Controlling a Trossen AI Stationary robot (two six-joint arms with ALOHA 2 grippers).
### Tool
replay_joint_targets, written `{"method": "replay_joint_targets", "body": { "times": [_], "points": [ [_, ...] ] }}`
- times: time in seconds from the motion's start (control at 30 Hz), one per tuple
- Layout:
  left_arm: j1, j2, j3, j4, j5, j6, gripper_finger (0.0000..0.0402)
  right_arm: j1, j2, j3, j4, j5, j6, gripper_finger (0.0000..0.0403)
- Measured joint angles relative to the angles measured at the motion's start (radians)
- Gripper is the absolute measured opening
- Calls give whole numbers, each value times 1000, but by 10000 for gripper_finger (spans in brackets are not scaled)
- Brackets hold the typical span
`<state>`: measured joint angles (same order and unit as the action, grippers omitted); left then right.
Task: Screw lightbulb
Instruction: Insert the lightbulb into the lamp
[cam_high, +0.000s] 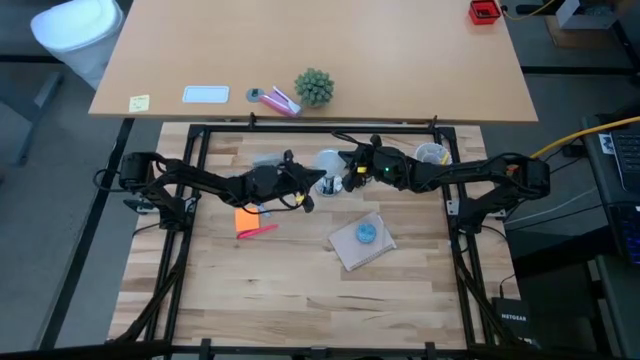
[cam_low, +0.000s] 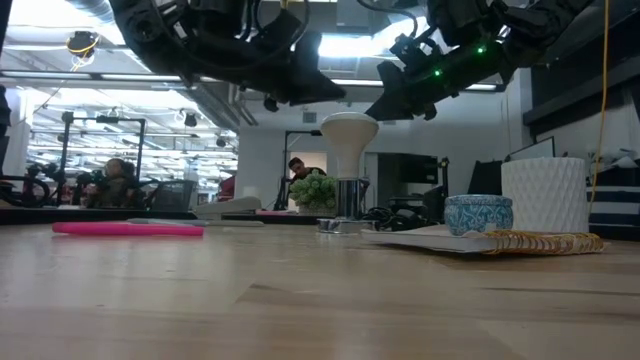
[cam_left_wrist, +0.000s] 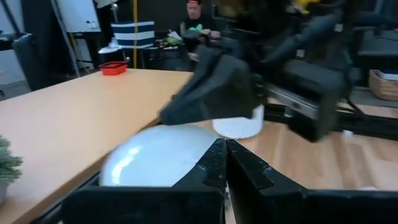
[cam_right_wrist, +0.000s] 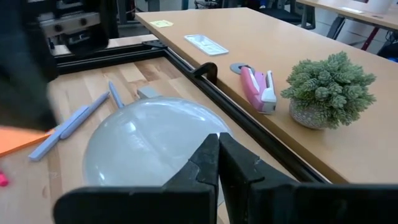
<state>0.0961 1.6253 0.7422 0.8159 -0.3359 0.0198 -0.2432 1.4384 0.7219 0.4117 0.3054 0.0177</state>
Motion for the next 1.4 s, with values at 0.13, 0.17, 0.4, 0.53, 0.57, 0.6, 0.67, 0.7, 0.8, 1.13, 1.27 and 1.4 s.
{"method": "replay_joint_targets", "body": {
  "times": [0.13, 0.17, 0.4, 0.53, 0.57, 0.6, 0.67, 0.7, 0.8, 1.13, 1.27, 1.4],
  "points": [
    [-30, 0, 0, -16, 0, 3, 0, 0, 0, 0, 0, 0, 0, 11],
    [-35, 0, 0, -26, 0, 0, 0, 0, 0, 0, 0, 0, 0, 11],
    [-33, 0, 0, -90, -6, -46, 0, 0, 0, 0, 0, -1, 0, 11],
    [-27, 2, 0, -95, -77, -47, 0, 0, 0, -1, 1, -2, 0, 11],
    [-25, 2, 0, -103, -88, -47, 0, 0, 0, -1, 1, -2, 0, 11],
    [-23, 2, 0, -107, -93, -47, 0, 0, 0, -1, 1, -2, 0, 11],
    [-18, 2, 0, -108, -94, -49, 0, 0, 1, -1, 1, -2, 0, 11],
    [-15, 2, 0, -108, -94, -49, 0, 0, 1, -1, 1, -2, 0, 11],
    [-6, 2, 0, -109, -94, -50, 0, 0, 1, -1, 1, -2, 0, 11],
    [25, 2, 0, -108, -93, -50, 0, -1, 1, -2, -2, -11, 0, 11],
    [28, 2, 0, -114, -128, -49, 0, -1, 1, -2, -8, -16, 4, 11],
    [30, 2, 0, -127, -179, -47, 0, 0, 0, -1, -22, -26, 9, 11]
  ]
}}
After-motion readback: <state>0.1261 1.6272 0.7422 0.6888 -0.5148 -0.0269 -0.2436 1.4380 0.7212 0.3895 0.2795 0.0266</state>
